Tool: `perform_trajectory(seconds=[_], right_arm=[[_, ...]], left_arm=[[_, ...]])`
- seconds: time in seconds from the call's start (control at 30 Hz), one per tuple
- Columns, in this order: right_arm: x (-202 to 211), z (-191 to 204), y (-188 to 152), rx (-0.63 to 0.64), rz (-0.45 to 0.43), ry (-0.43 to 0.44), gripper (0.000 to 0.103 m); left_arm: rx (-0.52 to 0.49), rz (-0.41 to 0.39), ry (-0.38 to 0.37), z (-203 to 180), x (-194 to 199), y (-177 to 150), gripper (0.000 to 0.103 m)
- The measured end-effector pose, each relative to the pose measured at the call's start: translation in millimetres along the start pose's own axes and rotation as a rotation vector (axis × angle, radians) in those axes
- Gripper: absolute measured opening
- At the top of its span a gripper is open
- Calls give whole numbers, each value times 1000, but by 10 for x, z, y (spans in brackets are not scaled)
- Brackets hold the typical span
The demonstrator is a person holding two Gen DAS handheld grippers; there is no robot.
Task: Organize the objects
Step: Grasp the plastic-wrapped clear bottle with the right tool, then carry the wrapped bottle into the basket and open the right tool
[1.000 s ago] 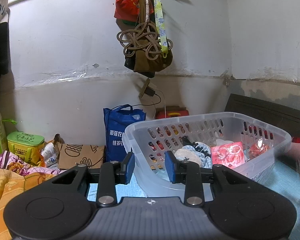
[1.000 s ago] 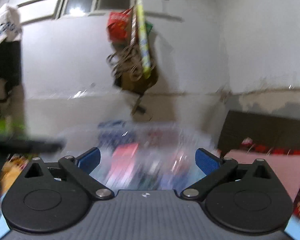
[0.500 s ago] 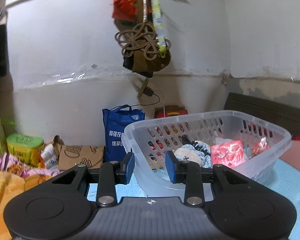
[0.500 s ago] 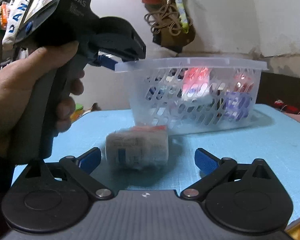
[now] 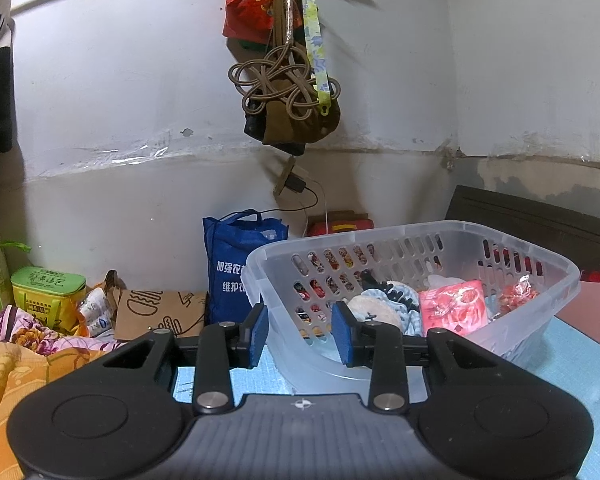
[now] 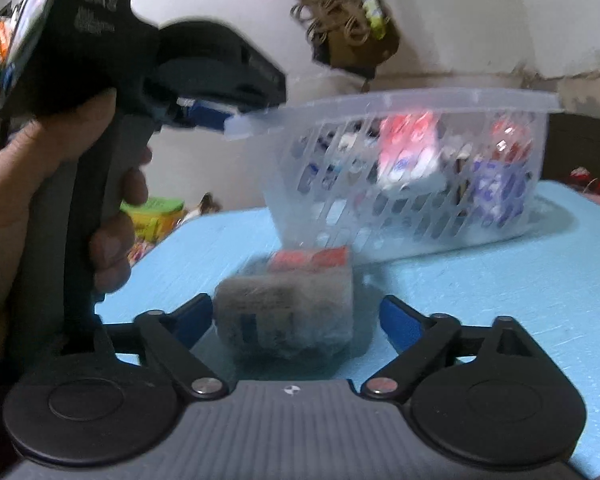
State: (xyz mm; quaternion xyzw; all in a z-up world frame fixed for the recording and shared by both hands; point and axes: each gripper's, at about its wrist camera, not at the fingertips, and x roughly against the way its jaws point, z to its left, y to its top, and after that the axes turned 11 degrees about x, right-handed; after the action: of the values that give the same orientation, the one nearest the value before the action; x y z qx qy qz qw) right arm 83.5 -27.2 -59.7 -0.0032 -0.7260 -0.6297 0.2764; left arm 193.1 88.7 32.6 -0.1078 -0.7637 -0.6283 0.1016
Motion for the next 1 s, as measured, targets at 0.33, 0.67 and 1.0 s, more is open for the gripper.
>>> perform_trajectory(seconds=[0.33,0.67,1.0], right_arm=[[119,0,-41,63,-30,-3,74],[338,-315,-84,83,-78,-72,74],[664,-623,238,67,-202,-67,74]], left_arm=[[1,0,-1,1,-1,2,39],[2,0,-1,1,-2,3,39],[2,0,-1,2,3,3,39]])
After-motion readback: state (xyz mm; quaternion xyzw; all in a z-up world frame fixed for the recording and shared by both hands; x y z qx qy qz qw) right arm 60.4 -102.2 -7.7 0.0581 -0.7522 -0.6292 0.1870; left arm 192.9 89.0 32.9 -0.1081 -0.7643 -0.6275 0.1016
